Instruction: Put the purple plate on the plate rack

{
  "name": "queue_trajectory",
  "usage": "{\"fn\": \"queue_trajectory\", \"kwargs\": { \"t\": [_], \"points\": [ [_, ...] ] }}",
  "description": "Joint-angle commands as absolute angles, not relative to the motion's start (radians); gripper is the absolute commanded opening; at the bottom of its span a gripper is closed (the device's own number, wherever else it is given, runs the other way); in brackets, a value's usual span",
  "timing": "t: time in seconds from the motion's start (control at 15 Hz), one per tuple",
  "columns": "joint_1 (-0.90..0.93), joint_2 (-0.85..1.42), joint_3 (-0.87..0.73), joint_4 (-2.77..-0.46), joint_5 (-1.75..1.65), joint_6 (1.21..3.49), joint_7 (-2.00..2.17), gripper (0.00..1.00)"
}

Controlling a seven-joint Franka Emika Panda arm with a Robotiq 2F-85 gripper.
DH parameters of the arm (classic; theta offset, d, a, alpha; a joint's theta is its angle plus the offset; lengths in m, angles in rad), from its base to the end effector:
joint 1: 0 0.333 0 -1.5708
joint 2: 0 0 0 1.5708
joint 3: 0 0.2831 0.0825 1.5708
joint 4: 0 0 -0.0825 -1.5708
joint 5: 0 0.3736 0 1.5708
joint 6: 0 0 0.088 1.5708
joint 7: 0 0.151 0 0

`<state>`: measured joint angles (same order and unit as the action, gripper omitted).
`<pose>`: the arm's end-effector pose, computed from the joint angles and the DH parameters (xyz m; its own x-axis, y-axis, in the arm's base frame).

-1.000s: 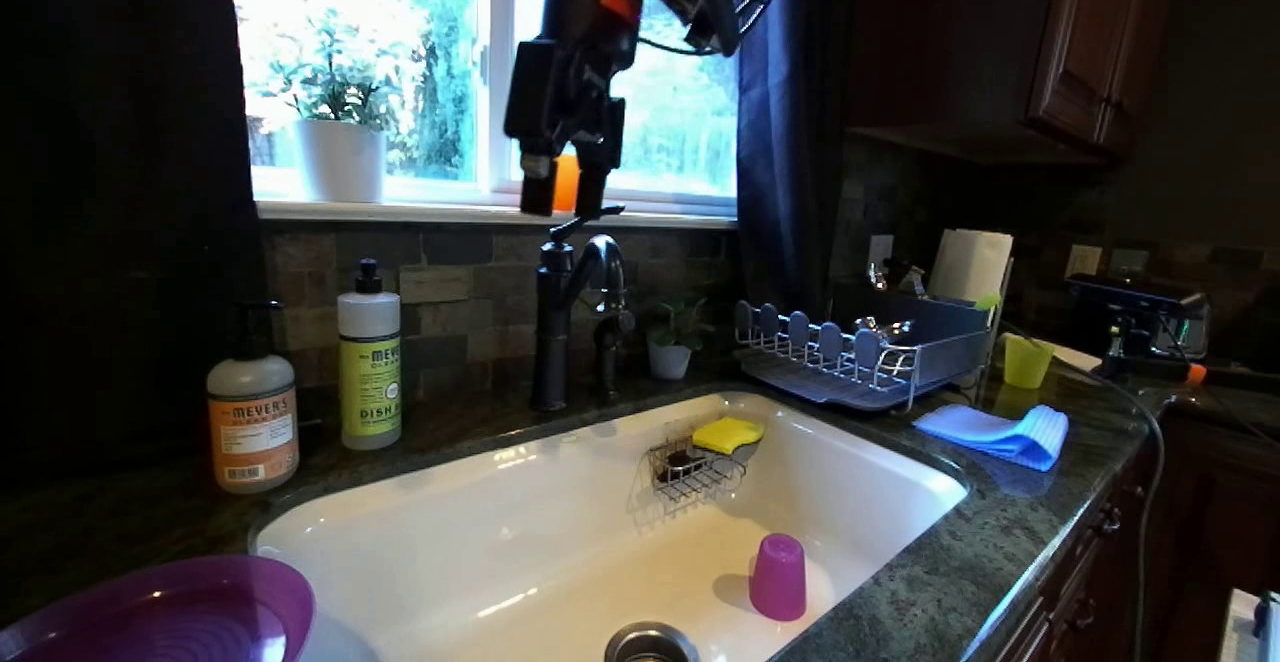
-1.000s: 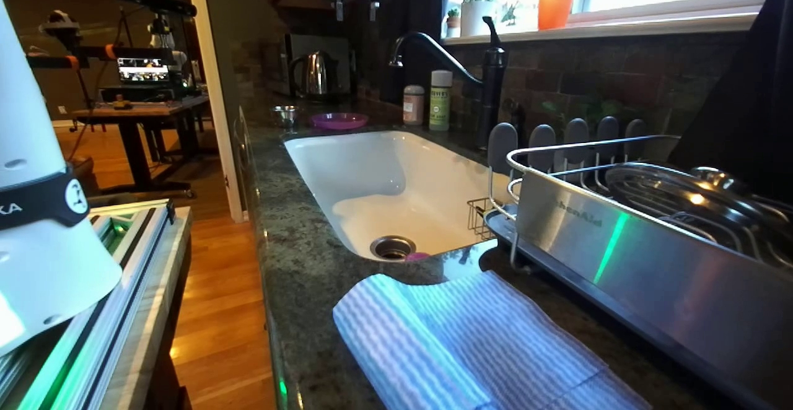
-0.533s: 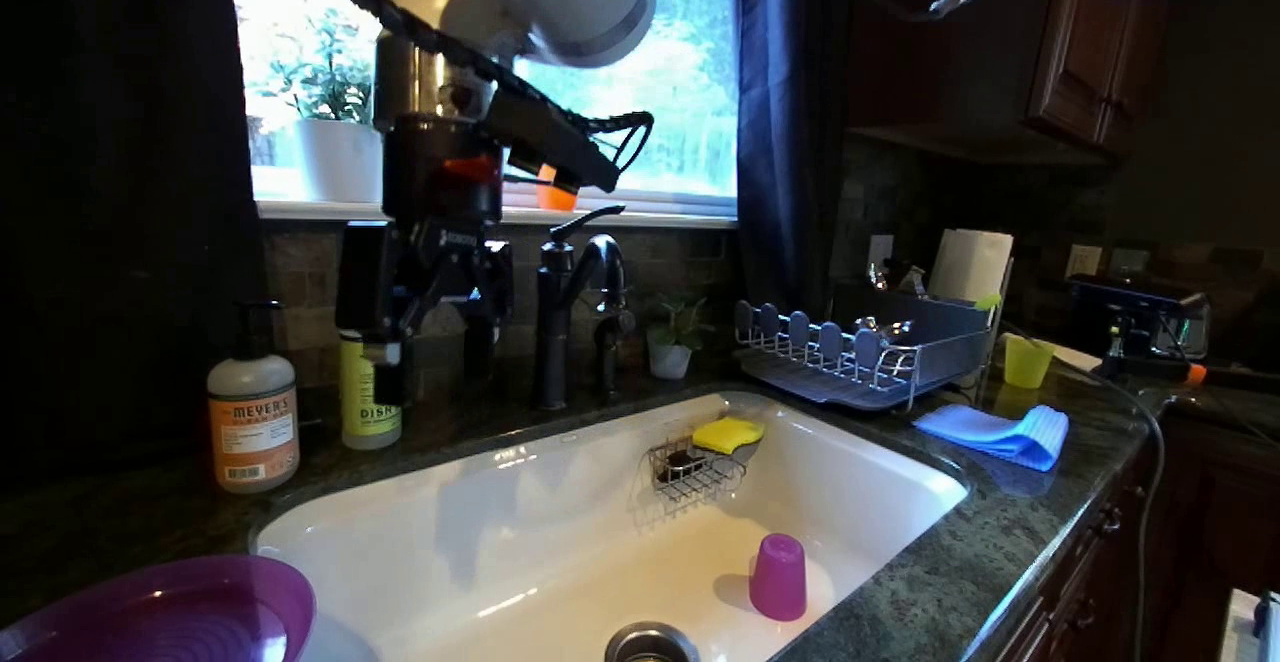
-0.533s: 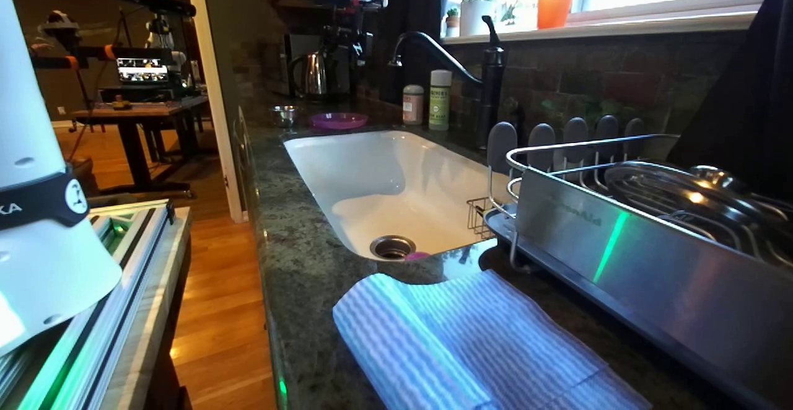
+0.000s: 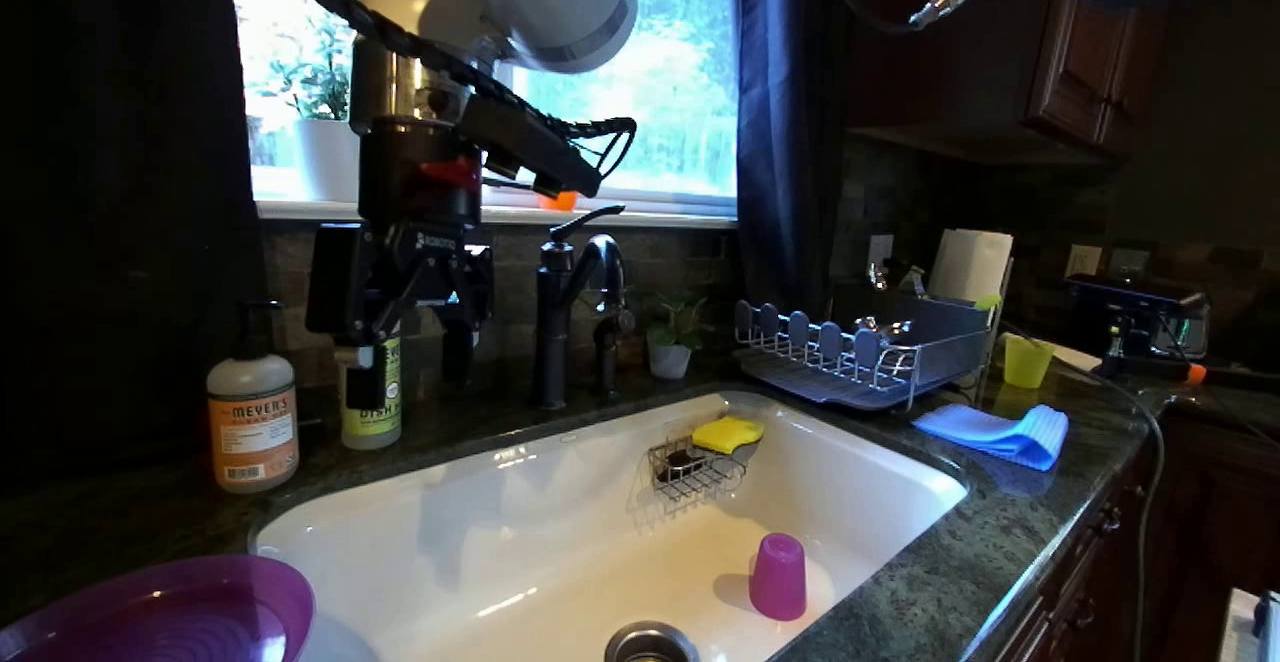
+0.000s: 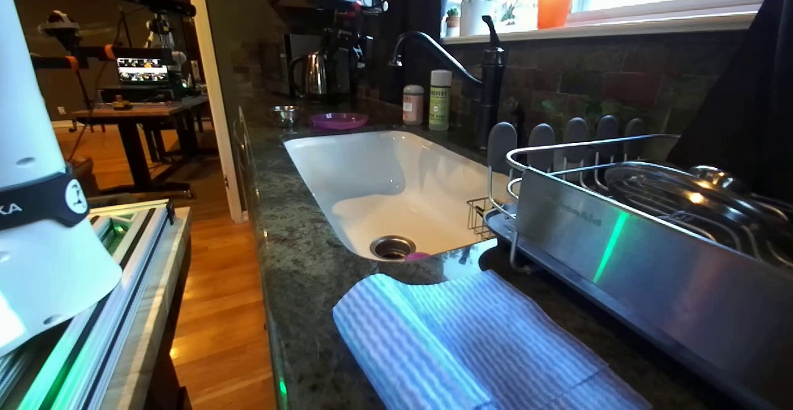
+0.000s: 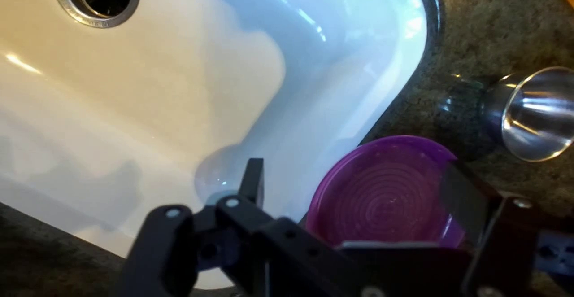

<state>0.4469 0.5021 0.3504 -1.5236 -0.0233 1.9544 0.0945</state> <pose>0.4778 0.4528 0.3115 0.7767 0.6273 -0.0567 0.6160 -0.7753 -0.1395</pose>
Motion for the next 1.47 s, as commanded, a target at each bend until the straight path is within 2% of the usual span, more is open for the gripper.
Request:
{"fn": "queue_trajectory", "kwargs": {
  "t": [0.0,0.4,1.13,1.4],
  "points": [
    [0.463,0.504,0.331,-1.516,-0.014,1.95,0.089,1.0],
    [0.463,0.504,0.331,-1.516,-0.014,1.95,0.089,1.0],
    [0.699,0.667,0.136,-1.401,-0.139,2.091,0.801,1.0],
    [0.681,0.668,0.152,-1.423,-0.091,2.072,0.767,1.0]
  ]
}}
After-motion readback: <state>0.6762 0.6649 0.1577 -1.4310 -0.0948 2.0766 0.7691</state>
